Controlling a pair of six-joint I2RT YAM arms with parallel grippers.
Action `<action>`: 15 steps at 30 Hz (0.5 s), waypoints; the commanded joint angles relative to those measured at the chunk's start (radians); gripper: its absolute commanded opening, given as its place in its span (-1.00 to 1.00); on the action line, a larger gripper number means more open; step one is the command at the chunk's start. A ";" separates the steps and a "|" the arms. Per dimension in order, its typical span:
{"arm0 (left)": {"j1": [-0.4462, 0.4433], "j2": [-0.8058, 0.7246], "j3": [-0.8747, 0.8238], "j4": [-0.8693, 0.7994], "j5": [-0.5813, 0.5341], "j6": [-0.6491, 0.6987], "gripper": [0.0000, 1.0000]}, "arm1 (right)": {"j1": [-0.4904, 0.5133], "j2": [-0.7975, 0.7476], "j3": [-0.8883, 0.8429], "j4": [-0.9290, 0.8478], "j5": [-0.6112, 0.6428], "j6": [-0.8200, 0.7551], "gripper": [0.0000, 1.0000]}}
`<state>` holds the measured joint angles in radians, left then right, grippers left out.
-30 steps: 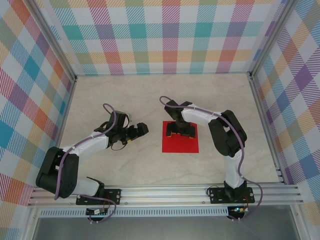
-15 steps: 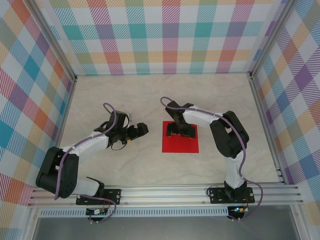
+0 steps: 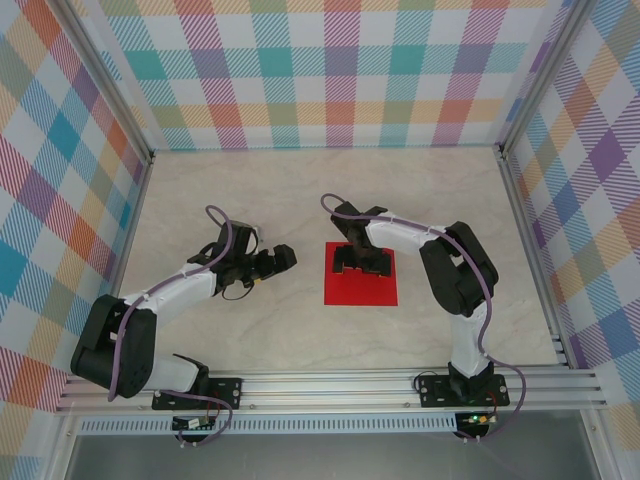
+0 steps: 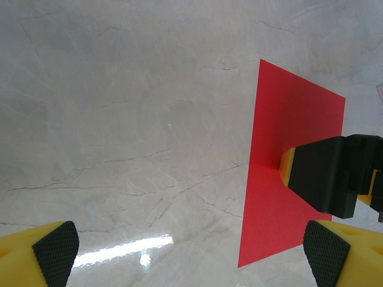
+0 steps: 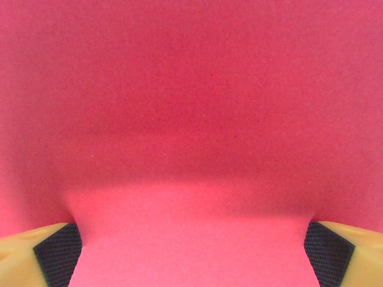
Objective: Fold a paper plane with a square sheet of paper (pick it up from the middle)
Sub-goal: Fold the square sheet of paper in half at the center of the table.
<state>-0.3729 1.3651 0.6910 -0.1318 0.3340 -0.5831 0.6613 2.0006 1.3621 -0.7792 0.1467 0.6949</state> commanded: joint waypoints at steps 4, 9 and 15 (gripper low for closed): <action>-0.020 -0.032 0.004 -0.022 -0.018 0.007 0.98 | 0.007 0.105 -0.080 0.044 -0.070 -0.003 0.96; -0.019 -0.034 0.004 -0.025 -0.020 0.006 0.98 | 0.008 0.101 -0.071 0.040 -0.066 -0.006 0.92; -0.020 -0.032 0.005 -0.029 -0.027 0.005 0.97 | 0.008 0.094 -0.069 0.043 -0.058 -0.009 0.79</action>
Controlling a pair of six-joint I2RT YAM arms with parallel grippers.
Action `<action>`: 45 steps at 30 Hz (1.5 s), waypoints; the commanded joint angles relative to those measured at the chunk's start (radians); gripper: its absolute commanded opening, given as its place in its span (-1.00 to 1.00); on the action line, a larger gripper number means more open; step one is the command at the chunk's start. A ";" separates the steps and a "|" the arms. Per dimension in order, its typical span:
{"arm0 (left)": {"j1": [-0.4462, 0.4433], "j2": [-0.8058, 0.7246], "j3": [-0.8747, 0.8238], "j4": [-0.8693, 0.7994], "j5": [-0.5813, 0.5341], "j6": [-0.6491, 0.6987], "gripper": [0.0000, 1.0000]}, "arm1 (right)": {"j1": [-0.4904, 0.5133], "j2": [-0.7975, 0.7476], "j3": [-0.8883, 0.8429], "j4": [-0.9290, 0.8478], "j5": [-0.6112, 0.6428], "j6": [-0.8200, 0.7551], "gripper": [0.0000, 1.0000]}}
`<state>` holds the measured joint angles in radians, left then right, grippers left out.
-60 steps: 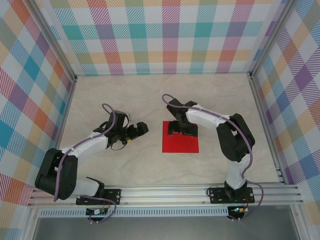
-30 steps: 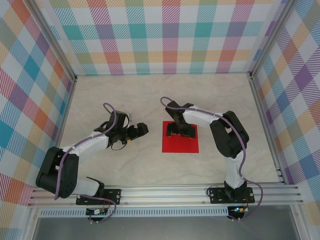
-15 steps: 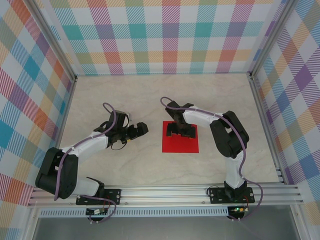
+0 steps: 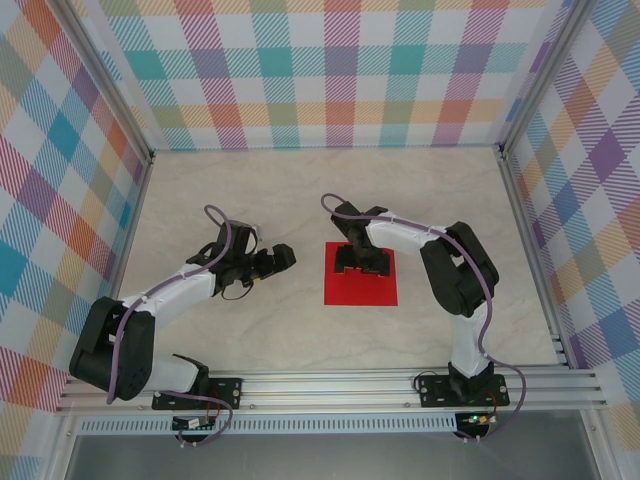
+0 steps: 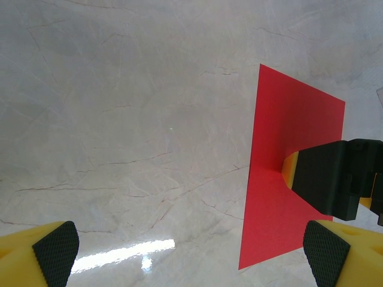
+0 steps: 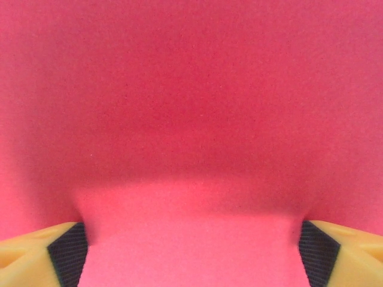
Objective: Fold a paper plane with a square sheet of paper (pick it up from the middle)
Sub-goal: Fold the square sheet of paper in half at the center of the table.
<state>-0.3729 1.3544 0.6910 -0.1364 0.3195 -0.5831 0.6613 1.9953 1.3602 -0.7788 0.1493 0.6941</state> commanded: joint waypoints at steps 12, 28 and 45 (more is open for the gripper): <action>-0.019 -0.021 0.007 -0.025 -0.018 -0.005 0.97 | 0.008 0.071 -0.018 0.024 -0.047 -0.028 0.35; -0.019 -0.038 -0.005 -0.032 -0.015 -0.007 0.98 | 0.010 -0.036 0.022 -0.013 -0.041 -0.048 -0.09; -0.019 -0.053 0.004 -0.049 -0.019 -0.007 0.97 | 0.005 -0.315 -0.121 0.270 -0.369 0.034 -0.24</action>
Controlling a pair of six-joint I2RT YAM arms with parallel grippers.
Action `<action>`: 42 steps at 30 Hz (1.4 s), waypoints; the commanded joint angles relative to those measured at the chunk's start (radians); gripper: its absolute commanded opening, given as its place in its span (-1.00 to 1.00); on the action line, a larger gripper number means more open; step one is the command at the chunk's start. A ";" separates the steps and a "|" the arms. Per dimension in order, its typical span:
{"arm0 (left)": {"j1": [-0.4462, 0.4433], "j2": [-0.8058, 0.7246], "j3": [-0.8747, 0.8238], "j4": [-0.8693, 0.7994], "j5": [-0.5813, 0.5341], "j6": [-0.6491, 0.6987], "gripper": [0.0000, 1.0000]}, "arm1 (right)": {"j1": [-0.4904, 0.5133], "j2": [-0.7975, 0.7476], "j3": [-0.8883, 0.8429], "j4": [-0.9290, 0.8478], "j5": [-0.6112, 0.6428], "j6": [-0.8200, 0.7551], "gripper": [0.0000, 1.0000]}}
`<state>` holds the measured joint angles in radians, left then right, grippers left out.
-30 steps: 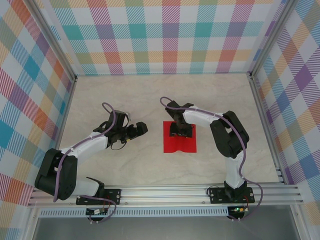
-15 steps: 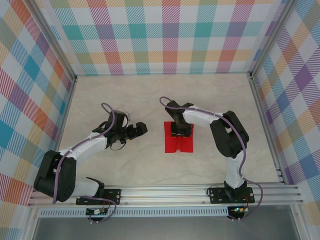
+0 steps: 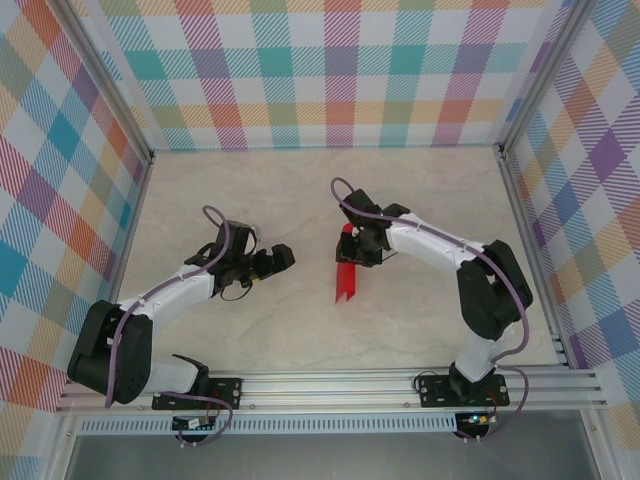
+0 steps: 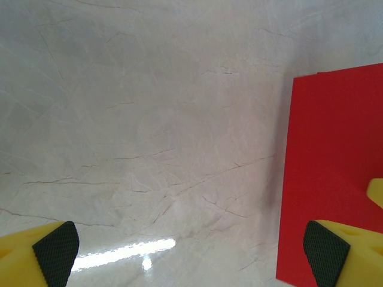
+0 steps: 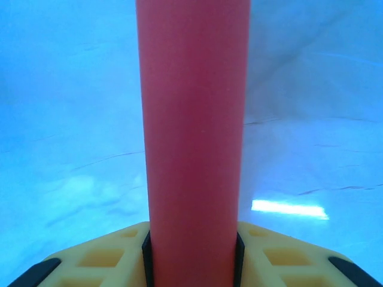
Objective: Fold a paper plane with a square sheet of paper (pick it up from the middle)
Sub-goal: Fold the square sheet of paper in half at the center of the table.
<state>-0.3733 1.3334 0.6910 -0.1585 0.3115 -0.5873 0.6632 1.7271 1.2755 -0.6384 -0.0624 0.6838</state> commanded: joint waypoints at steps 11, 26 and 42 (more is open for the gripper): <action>-0.019 -0.100 0.002 -0.039 -0.028 -0.016 0.99 | -0.034 0.069 -0.075 0.486 -0.366 0.170 -0.22; -0.019 -0.163 -0.039 0.037 -0.082 -0.030 1.00 | -0.107 0.196 -0.195 0.543 -0.400 0.136 -0.21; -0.019 -0.267 -0.081 0.095 -0.141 0.024 1.00 | -0.128 0.206 -0.180 0.420 -0.351 0.026 -0.13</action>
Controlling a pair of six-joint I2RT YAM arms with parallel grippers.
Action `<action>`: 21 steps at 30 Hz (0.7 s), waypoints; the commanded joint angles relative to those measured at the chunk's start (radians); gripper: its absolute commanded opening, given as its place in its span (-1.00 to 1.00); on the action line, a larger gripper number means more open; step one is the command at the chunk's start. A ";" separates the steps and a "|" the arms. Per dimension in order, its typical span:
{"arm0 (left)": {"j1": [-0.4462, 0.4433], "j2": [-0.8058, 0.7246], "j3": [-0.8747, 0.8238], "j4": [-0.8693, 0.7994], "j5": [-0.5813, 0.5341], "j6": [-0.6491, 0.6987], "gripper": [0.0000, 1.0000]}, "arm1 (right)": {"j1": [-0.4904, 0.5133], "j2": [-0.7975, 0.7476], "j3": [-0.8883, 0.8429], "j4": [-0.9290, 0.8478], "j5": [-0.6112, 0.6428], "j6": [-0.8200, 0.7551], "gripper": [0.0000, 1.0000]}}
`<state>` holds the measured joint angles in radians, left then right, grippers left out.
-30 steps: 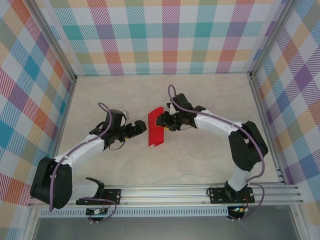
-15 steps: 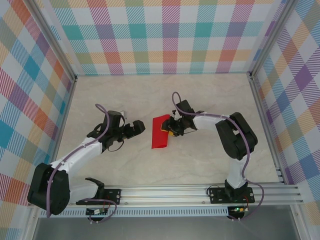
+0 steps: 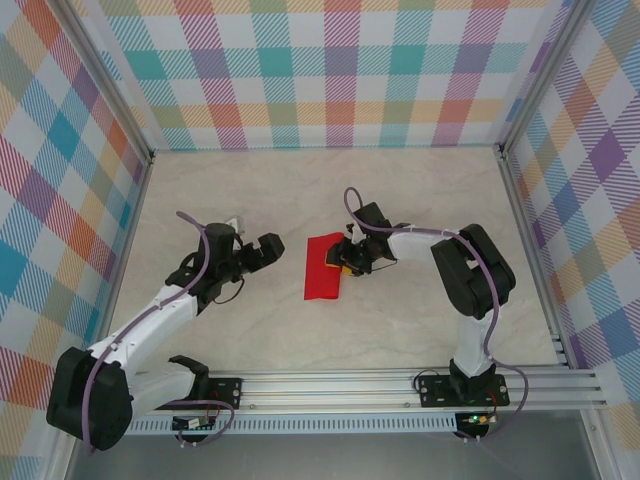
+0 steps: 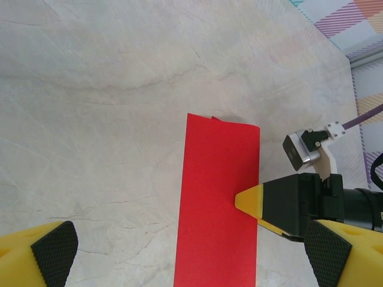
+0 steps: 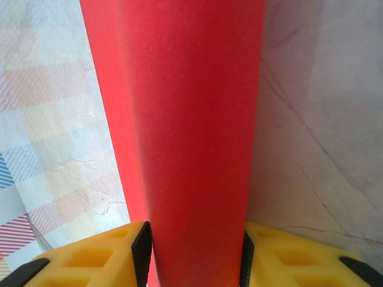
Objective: Fold a paper plane with a square sheet of paper (pick it up from the middle)
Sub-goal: Fold the square sheet of paper in half at the center of the table.
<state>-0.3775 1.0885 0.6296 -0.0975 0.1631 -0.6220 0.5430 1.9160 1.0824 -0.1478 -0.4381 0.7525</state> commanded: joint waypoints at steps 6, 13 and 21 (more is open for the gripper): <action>-0.014 -0.076 -0.048 0.063 -0.011 0.073 1.00 | -0.008 0.014 0.014 -0.101 0.058 -0.053 -0.09; -0.012 -0.114 -0.048 -0.006 -0.133 -0.034 1.00 | -0.008 0.001 0.015 -0.114 0.062 -0.054 -0.01; -0.012 -0.049 -0.018 -0.002 -0.054 -0.022 1.00 | -0.007 -0.035 0.050 -0.188 0.100 -0.064 0.13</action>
<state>-0.3775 1.0286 0.5838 -0.1032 0.0799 -0.6369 0.5434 1.9099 1.1168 -0.2272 -0.4084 0.7158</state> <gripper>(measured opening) 0.998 0.564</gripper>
